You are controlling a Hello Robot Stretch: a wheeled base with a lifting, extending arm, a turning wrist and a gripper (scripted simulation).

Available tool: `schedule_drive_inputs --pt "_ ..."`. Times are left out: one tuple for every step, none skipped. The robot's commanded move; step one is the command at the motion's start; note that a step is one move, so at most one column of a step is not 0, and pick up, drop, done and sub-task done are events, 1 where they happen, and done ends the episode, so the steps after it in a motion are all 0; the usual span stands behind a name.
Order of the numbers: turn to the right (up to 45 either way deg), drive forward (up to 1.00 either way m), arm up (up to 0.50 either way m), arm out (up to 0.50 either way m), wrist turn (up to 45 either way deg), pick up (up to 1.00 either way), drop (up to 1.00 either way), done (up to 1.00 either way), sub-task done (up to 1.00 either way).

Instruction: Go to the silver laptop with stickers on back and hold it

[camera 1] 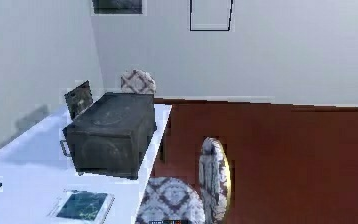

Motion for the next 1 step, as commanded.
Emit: schedule_drive_inputs --pt "15.0 0.0 0.0 0.0 0.0 0.0 0.0 0.0 0.0"
